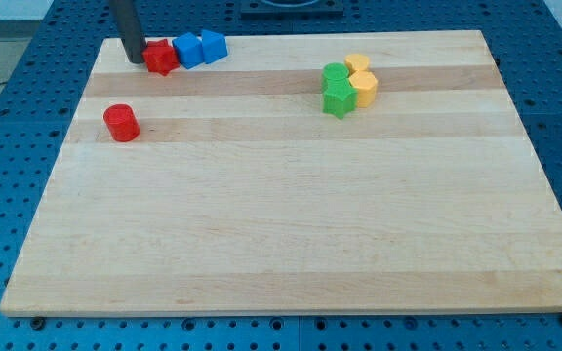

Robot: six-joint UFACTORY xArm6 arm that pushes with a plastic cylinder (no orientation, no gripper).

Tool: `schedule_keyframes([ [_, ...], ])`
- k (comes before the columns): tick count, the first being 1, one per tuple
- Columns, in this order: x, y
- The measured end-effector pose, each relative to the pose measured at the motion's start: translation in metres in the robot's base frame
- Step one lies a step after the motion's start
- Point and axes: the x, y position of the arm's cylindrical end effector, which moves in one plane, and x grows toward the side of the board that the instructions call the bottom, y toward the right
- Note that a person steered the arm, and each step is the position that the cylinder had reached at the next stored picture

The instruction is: Move red star on left side of blue cube

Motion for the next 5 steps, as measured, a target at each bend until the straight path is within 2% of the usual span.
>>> schedule_keyframes([
  [3, -0.041, 0.007],
  [4, -0.041, 0.017],
  [5, -0.041, 0.057],
])
